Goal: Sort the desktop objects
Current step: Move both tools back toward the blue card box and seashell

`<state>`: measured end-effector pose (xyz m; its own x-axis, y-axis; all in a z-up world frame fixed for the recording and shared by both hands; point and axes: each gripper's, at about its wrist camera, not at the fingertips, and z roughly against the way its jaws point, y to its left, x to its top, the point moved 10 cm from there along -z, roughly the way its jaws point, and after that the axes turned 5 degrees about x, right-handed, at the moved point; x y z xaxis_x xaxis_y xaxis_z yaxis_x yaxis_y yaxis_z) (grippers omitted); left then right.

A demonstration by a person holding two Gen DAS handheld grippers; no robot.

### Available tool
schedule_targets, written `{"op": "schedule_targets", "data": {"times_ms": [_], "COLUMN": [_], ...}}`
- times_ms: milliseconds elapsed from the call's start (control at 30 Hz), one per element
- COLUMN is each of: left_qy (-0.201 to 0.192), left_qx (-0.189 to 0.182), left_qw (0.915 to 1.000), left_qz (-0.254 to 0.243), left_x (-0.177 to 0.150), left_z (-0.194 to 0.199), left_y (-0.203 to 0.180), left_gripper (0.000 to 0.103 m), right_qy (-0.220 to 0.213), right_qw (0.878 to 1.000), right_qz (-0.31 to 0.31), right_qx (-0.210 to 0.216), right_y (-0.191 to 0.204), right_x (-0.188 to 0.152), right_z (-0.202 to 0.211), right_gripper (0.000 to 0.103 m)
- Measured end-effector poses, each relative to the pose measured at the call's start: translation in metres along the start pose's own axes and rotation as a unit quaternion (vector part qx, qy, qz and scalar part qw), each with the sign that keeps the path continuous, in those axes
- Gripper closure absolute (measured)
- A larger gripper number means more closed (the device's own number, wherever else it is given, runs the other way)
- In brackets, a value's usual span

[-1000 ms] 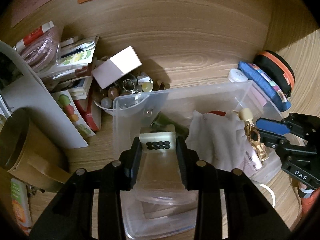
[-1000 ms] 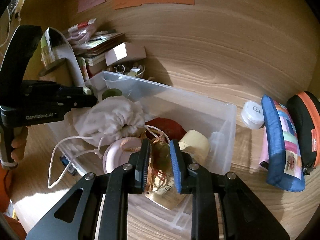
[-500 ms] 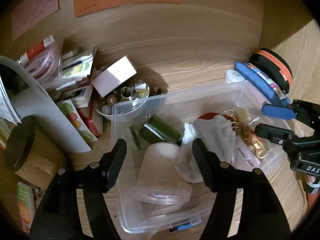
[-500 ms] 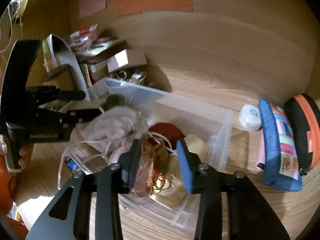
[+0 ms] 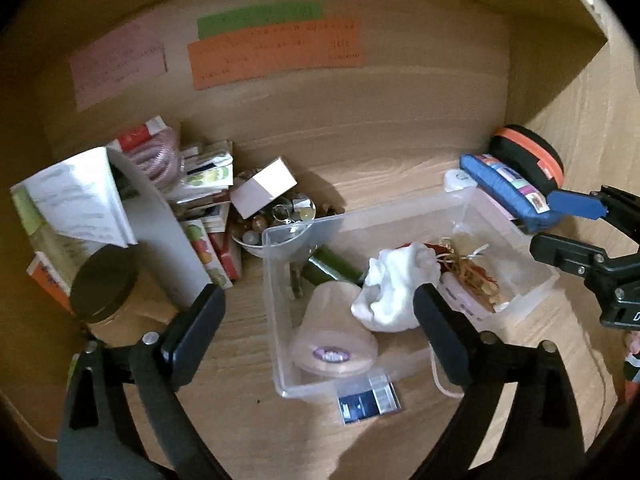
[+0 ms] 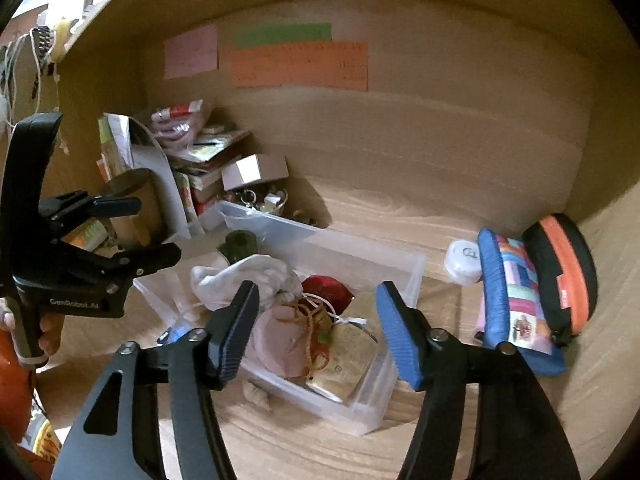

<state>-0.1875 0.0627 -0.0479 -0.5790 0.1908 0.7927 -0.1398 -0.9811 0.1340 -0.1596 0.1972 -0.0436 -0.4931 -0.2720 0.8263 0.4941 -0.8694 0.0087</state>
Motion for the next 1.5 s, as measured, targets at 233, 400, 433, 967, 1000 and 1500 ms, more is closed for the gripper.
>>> {"op": "schedule_targets", "data": {"times_ms": [233,400,433,967,1000,1500], "left_qy": [-0.01,0.01,0.017,0.125,0.128,0.153], "left_qx": [0.007,0.007,0.007,-0.001,-0.002,0.008], "left_qw": [0.9999,0.9999,0.9998,0.9922,0.9918,0.9881], "left_qz": [0.005,0.011,0.011,0.002,0.0,0.001], "left_x": [-0.011,-0.032,-0.037,-0.107,-0.108,-0.115], "left_z": [0.025,0.025,0.021,-0.029,-0.031,-0.051], "left_y": [0.008,0.012,0.012,-0.018,-0.021,-0.03], "left_gripper": [0.004,0.003,0.003,0.003,0.003,0.003], "right_qy": [-0.015,-0.009,-0.006,0.074,0.08,0.135], "right_qw": [1.0,1.0,1.0,0.996,0.996,0.989], "right_qz": [-0.005,-0.013,-0.014,-0.037,-0.04,-0.062], "right_qx": [-0.007,-0.006,-0.005,0.025,0.027,0.015], "right_y": [0.014,0.021,0.022,0.034,0.034,0.037], "right_x": [-0.006,-0.02,-0.024,-0.1,-0.103,-0.121], "right_z": [0.025,0.03,0.03,-0.005,-0.008,-0.049], "right_gripper": [0.034,0.034,0.034,0.034,0.034,0.042]}}
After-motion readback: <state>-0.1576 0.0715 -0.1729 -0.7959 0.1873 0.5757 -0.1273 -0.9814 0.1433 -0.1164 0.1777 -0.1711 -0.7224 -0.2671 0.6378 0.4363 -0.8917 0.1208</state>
